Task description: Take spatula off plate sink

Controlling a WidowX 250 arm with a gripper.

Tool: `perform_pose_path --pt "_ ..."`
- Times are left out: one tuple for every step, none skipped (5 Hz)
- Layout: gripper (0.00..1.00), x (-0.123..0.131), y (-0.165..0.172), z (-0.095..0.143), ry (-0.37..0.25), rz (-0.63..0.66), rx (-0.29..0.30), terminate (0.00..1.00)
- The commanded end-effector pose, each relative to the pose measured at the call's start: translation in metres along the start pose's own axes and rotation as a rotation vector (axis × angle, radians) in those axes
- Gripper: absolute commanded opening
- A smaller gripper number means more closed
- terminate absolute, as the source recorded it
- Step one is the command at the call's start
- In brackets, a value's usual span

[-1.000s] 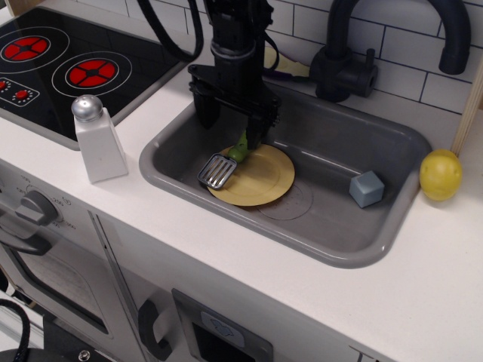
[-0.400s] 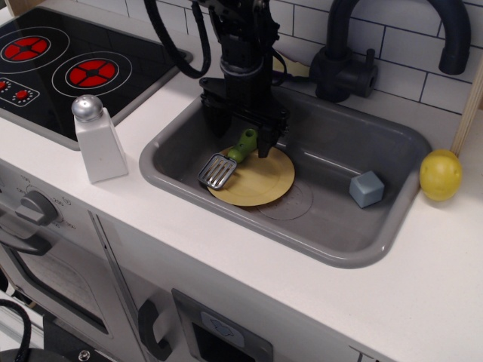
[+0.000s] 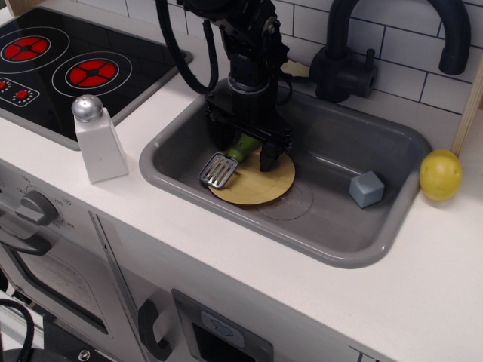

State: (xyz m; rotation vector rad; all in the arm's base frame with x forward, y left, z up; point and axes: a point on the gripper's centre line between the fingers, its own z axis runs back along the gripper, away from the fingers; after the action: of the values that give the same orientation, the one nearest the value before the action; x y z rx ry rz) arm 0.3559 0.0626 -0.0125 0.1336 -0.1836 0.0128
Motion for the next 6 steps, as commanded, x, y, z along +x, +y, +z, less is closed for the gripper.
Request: perform_pose_path --pt "0.0 0.013 0.002 0.004 -0.025 0.056 0.007 0.0" --pt "0.0 0.018 0.007 0.011 -0.04 0.086 0.022 0.0" --pt "0.0 0.024 0.011 0.023 -0.069 0.118 0.067 0.0" --pt "0.0 0.028 0.011 0.04 -0.098 0.175 0.091 0.0" --pt "0.0 0.028 0.003 0.058 -0.107 0.22 0.074 0.0" --pt "0.0 0.025 -0.014 0.07 -0.096 0.24 0.065 0.0"
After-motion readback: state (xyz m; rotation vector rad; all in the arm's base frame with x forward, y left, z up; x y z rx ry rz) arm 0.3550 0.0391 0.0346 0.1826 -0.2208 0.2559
